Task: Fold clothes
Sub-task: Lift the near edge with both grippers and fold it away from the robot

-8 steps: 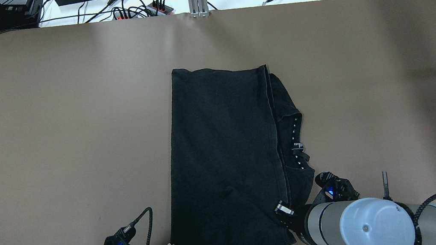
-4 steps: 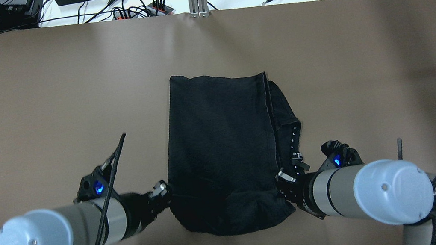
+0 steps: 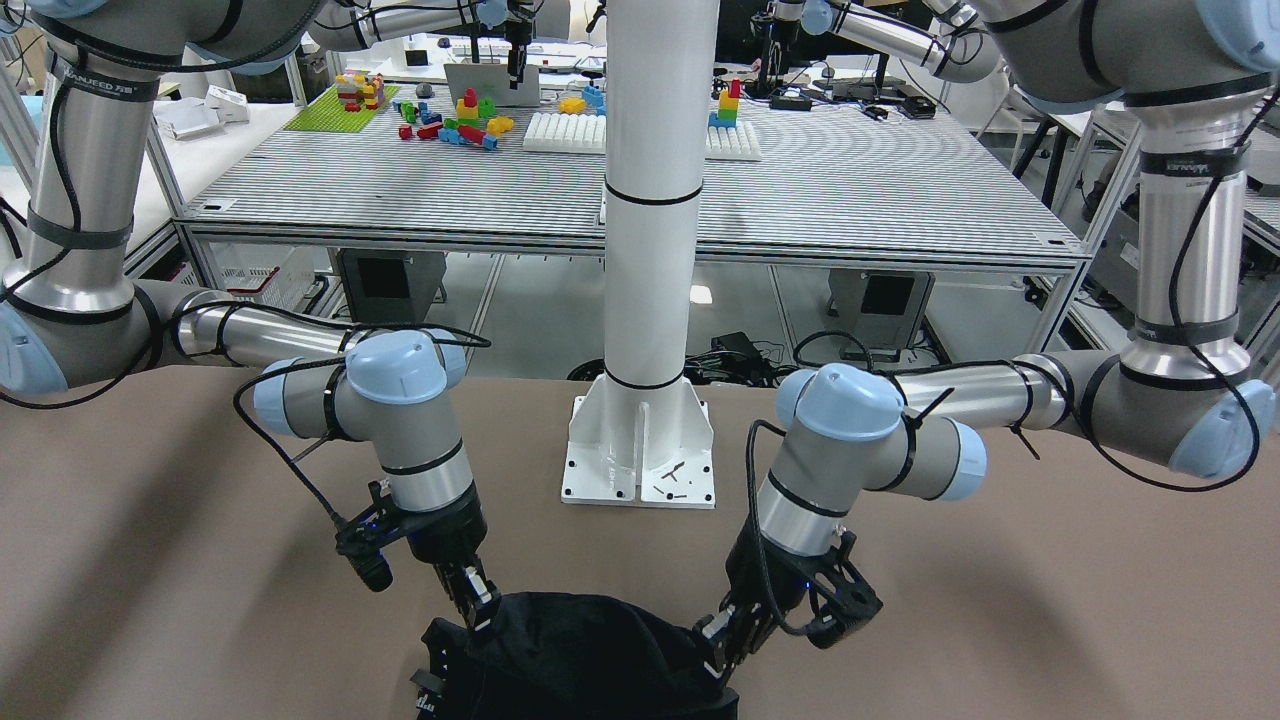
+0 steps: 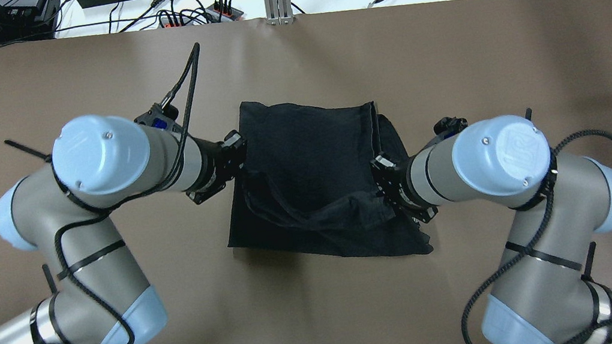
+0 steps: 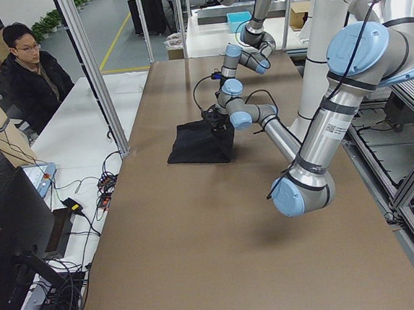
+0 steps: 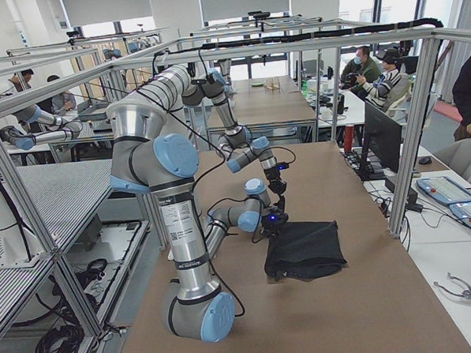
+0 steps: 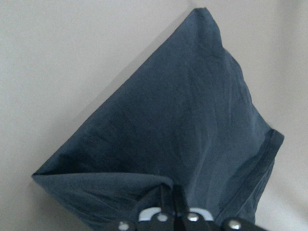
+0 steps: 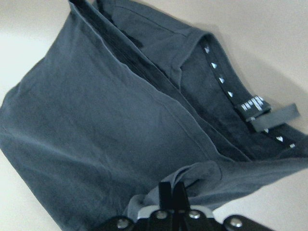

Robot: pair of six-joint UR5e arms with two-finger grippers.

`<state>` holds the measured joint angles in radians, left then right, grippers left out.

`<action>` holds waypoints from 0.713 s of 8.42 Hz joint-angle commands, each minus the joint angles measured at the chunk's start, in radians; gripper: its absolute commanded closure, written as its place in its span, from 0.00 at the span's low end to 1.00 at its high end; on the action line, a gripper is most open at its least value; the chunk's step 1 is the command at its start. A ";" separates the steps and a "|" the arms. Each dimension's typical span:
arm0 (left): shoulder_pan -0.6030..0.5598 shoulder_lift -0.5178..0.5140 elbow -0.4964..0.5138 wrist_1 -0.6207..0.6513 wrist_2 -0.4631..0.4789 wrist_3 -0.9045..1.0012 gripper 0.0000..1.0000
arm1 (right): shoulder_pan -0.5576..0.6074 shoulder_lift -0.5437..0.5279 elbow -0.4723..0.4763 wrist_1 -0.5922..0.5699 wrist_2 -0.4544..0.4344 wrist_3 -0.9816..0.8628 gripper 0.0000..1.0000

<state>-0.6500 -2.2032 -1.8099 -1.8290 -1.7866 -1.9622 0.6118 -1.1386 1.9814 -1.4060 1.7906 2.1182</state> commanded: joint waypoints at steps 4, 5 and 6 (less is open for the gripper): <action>-0.164 -0.338 0.792 -0.382 -0.050 0.057 0.92 | 0.204 0.284 -0.573 0.160 0.059 -0.194 1.00; -0.174 -0.369 0.884 -0.409 0.002 0.116 0.14 | 0.250 0.351 -0.692 0.186 0.061 -0.258 0.87; -0.175 -0.375 0.899 -0.414 0.024 0.184 0.06 | 0.259 0.397 -0.761 0.199 0.052 -0.367 0.05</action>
<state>-0.8114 -2.5337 -1.0339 -2.1882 -1.8142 -1.8765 0.8256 -0.8427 1.3997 -1.2552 1.8493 1.9070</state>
